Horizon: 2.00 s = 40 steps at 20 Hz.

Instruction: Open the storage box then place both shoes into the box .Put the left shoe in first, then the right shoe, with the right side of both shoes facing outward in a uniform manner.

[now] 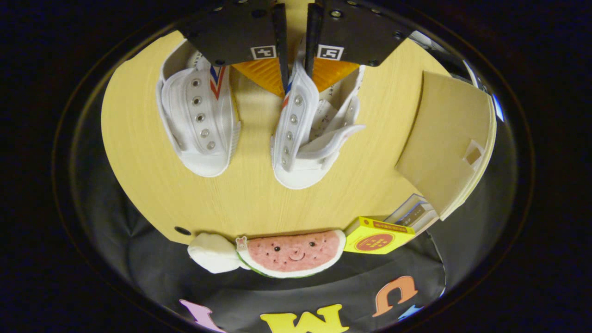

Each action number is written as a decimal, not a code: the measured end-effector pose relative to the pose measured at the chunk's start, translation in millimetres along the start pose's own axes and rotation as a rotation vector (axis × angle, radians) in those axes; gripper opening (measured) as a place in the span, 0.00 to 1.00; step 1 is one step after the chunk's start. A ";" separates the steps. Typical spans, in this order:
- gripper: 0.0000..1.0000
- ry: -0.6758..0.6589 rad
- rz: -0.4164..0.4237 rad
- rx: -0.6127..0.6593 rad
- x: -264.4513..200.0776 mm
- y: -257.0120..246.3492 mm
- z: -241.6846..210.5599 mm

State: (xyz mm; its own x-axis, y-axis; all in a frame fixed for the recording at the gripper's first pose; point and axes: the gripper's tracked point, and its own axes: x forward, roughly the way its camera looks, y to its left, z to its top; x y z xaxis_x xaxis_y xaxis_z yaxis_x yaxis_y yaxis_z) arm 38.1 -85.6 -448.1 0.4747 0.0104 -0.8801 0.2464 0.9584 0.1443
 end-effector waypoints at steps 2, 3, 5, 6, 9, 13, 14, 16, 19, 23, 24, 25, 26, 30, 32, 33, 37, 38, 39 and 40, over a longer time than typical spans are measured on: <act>0.00 0.033 -0.007 0.025 -3.8 -1.7 -2.7; 0.01 0.044 0.001 0.048 -2.4 -1.2 -1.3; 0.00 0.061 0.029 0.113 -4.9 -0.9 3.1; 0.00 0.073 0.045 0.146 -5.3 0.2 3.1; 0.00 0.086 0.080 0.220 -11.4 5.5 9.0; 0.00 0.110 0.116 0.268 -20.4 20.3 3.4; 0.00 0.115 0.123 0.286 -24.8 24.2 2.0; 0.00 0.127 0.143 0.340 -36.8 34.4 0.9; 0.00 0.118 0.142 0.395 -57.9 43.2 6.2; 0.00 0.075 0.125 0.462 -93.0 58.9 23.9; 0.00 0.061 0.122 0.475 -101.1 63.4 31.0; 0.00 0.047 0.122 0.487 -110.2 72.7 39.5; 0.00 0.034 0.125 0.494 -118.0 80.8 45.6; 0.00 -0.011 0.165 0.524 -148.4 128.4 72.1; 0.00 -0.024 0.198 0.515 -159.4 160.7 82.3; 0.00 -0.028 0.214 0.507 -161.6 177.7 87.1; 0.00 0.028 0.279 0.486 -164.2 245.3 88.9; 0.00 0.030 0.279 0.468 -162.7 257.1 89.0; 0.00 0.032 0.278 0.451 -160.2 269.9 89.3; 0.00 0.036 0.283 0.436 -157.2 283.2 89.2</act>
State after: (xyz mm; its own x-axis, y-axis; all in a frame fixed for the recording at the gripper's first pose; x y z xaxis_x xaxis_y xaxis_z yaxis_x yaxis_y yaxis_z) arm 108.6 158.8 -228.5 0.5465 0.2689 -0.7931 0.4451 0.7089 0.5471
